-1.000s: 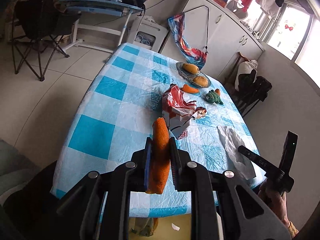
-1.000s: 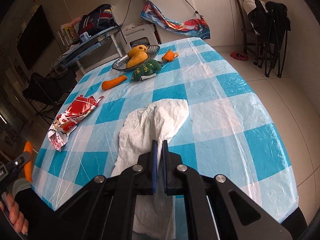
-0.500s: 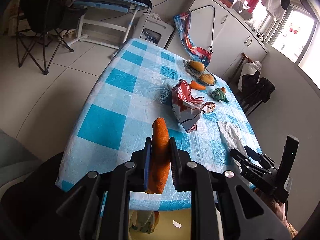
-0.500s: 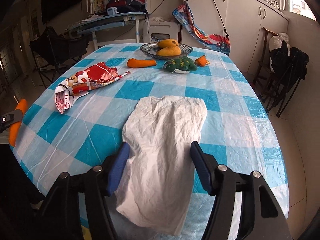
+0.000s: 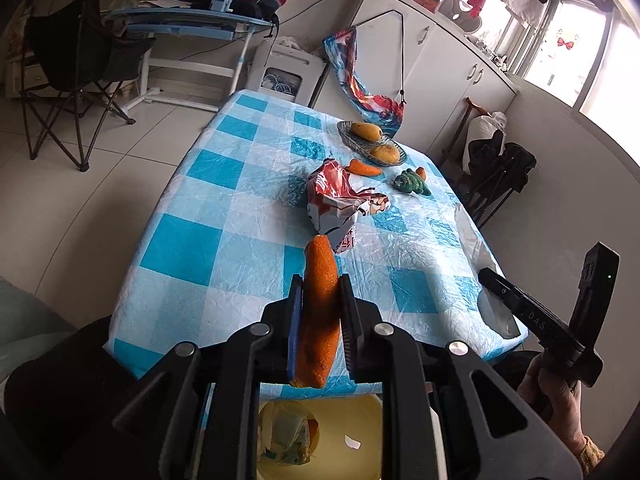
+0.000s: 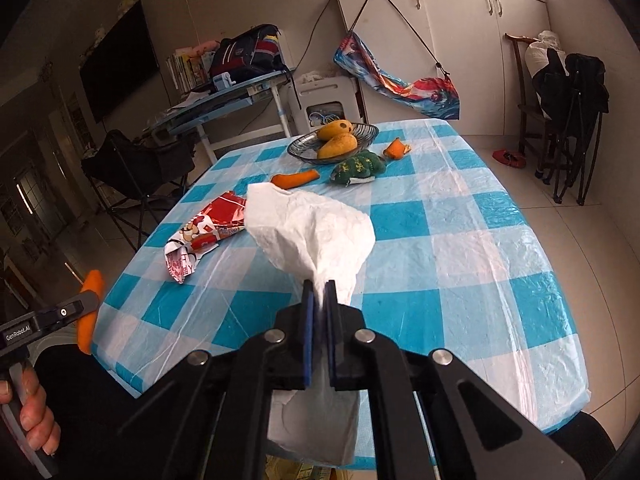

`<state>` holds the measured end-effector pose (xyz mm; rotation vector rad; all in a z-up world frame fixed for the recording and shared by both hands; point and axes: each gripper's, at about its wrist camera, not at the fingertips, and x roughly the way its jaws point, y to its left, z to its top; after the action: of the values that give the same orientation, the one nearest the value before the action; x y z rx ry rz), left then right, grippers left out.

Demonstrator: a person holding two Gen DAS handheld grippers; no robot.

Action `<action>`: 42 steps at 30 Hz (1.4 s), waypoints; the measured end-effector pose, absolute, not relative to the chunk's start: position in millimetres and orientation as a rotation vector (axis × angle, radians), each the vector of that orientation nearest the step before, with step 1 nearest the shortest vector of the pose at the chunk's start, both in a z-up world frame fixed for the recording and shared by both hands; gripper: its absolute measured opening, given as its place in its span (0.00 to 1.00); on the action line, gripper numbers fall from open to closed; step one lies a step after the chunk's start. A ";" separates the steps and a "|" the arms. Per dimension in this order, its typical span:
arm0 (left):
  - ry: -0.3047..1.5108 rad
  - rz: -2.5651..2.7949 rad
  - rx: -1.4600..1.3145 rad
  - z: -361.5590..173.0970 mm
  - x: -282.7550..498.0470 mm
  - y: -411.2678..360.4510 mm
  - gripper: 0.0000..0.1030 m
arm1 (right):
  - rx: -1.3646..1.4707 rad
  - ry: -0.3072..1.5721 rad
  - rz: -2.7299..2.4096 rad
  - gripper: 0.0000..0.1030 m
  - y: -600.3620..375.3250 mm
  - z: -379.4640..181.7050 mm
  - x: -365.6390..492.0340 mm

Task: Collect trash
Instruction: 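Carry the white bag to the basin with the right gripper while the left carries the carrot, then release the white bag into the basin with the right gripper while the left drops the carrot in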

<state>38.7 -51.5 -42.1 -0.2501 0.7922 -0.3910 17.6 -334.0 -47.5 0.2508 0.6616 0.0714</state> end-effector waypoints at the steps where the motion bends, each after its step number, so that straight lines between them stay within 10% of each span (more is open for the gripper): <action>1: 0.787 -0.393 -0.243 -40.4 35.8 -52.4 0.16 | 0.250 0.653 0.081 0.06 -331.1 -45.4 13.0; 19: 0.714 -0.419 -0.179 -17.9 -4.2 -54.3 0.16 | 0.210 0.703 0.265 0.06 -274.4 -41.0 -48.1; 36: 0.721 -0.427 -0.161 -20.5 -23.6 -51.9 0.16 | 0.013 1.194 0.434 0.08 -203.8 -128.1 -35.1; 42: 0.793 -0.437 -0.156 -40.6 -21.9 -57.6 0.16 | 0.055 1.177 0.350 0.55 -215.3 -126.2 -37.9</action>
<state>-21.9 -57.6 -40.6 -0.1558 0.7930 -0.4368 -37.9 -215.3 -126.2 0.0553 1.1769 0.3496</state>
